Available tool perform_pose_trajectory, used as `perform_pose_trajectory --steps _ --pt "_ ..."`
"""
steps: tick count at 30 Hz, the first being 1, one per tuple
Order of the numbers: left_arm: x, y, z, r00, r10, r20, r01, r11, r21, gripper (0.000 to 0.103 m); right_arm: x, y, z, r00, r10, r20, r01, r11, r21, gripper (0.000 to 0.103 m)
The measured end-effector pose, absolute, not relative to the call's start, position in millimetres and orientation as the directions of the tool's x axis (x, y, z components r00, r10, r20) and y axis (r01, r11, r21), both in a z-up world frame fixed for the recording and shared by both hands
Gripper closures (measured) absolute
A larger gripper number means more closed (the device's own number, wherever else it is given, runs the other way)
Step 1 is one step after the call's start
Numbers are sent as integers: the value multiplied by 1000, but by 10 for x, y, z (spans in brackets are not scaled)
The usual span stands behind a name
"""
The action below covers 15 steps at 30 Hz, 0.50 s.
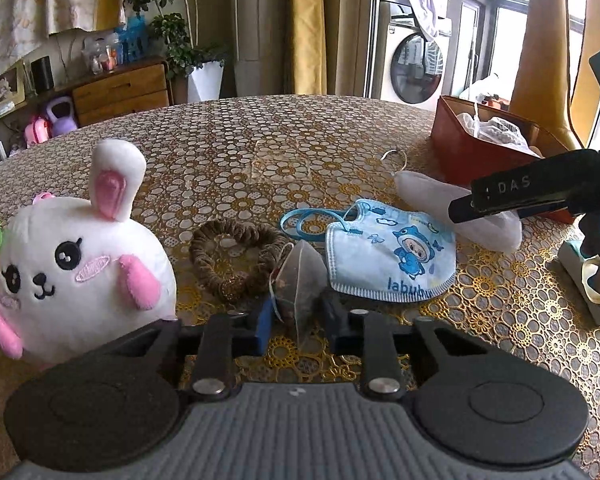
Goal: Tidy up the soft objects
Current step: 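Close the right gripper on the white translucent bag while the left gripper grasps the small clear pouch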
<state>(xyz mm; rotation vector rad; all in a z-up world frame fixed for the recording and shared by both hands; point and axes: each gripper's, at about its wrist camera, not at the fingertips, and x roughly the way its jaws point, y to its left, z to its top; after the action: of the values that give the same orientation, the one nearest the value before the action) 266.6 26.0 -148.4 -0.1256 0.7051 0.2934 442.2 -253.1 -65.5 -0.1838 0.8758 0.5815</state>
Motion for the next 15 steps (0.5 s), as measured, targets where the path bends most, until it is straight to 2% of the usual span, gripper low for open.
perform_pose_trajectory --steps 7,10,15 --pt "2650 280 -1453 728 217 -650 -301 953 -19 92 4349 -2576 -562 514 423 -747 -555 827 86 76" --pt "2635 291 -1433 727 216 -652 -301 953 -21 93 4274 -2573 -536 528 415 -741 -566 822 57 85" --pt "2583 313 -1365 730 216 -648 -307 951 -28 93 4149 -2604 -450 548 430 -718 -562 825 65 91"
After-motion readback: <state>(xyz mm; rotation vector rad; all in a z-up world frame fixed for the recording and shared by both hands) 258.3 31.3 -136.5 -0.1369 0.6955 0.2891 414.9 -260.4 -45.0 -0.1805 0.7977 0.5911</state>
